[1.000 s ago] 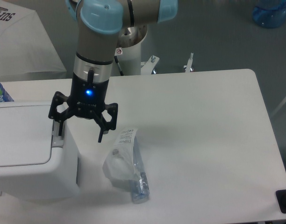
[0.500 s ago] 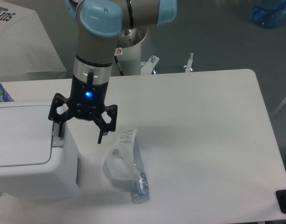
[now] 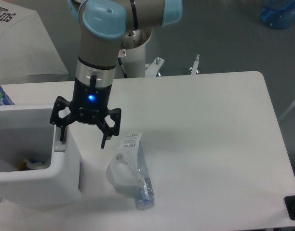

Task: Open the trash can
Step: 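Hold the gripper at the lid edge as the lid swings open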

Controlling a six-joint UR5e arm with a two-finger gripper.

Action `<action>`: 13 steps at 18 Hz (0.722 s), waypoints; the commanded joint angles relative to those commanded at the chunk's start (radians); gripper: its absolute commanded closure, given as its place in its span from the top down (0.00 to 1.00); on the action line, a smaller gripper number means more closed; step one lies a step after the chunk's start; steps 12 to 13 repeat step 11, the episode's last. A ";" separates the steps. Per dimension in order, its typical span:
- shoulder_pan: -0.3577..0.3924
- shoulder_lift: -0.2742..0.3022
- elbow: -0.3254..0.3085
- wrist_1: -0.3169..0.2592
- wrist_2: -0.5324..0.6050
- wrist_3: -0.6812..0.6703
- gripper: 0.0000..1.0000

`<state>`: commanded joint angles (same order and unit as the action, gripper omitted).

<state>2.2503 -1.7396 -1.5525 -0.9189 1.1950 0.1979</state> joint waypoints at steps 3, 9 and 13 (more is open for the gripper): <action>0.003 0.005 0.049 0.002 0.002 0.015 1.00; 0.014 0.009 0.109 0.000 0.095 0.158 1.00; 0.014 0.020 0.104 -0.009 0.136 0.208 1.00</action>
